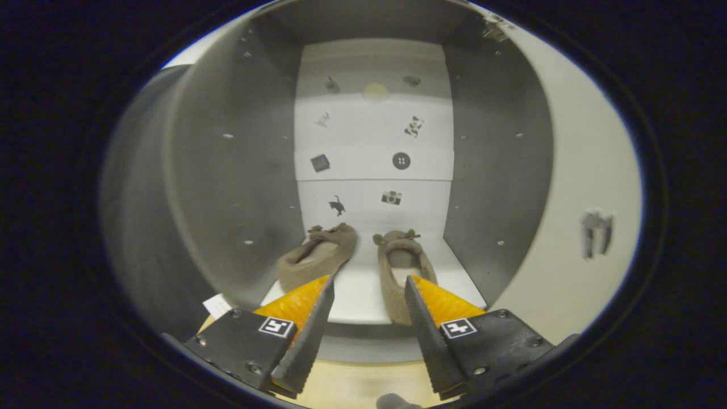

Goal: Open the shoe cabinet door, grab the shoes and put them into the shoe cabinet, then close the shoe cabinet door.

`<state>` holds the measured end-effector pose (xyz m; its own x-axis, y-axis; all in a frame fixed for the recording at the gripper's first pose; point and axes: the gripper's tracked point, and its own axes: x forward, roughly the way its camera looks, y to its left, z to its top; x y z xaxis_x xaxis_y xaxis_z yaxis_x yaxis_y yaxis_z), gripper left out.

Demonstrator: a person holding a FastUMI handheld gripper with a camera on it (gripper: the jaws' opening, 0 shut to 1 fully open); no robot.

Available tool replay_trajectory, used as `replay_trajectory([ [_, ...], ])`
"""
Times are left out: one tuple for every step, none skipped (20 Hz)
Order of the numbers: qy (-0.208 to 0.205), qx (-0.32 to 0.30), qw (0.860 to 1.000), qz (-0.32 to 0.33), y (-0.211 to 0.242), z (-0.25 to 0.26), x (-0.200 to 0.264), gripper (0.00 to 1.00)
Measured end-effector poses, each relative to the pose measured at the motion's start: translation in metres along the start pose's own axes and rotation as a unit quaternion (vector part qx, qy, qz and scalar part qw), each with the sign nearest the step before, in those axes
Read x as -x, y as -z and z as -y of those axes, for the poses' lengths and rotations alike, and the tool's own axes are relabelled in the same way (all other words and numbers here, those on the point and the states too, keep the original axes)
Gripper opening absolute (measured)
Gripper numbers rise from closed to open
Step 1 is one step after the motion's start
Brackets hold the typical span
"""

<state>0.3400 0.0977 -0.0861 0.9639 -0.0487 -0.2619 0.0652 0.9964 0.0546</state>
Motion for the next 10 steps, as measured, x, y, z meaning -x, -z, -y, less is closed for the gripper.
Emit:
replay_trajectory([
  [-0.005,-0.002,1.0,0.011,0.005,-0.002,0.029,0.85],
  [-0.009,-0.006,1.0,0.02,0.009,-0.005,0.054,0.89],
  [-0.018,-0.007,0.999,0.027,0.014,-0.005,0.08,0.92],
  [-0.024,-0.006,0.999,0.031,0.02,-0.006,0.105,0.96],
  [-0.03,-0.002,0.999,0.038,0.023,-0.004,0.13,0.99],
  [-0.032,0.003,0.999,0.044,0.028,0.001,0.155,0.99],
  [-0.036,0.005,0.998,0.049,0.032,0.006,0.179,0.99],
  [-0.039,0.006,0.998,0.052,0.038,0.011,0.202,0.99],
  [-0.04,0.007,0.998,0.05,0.044,0.019,0.223,0.99],
  [-0.04,0.008,0.998,0.053,0.047,0.028,0.24,0.99],
])
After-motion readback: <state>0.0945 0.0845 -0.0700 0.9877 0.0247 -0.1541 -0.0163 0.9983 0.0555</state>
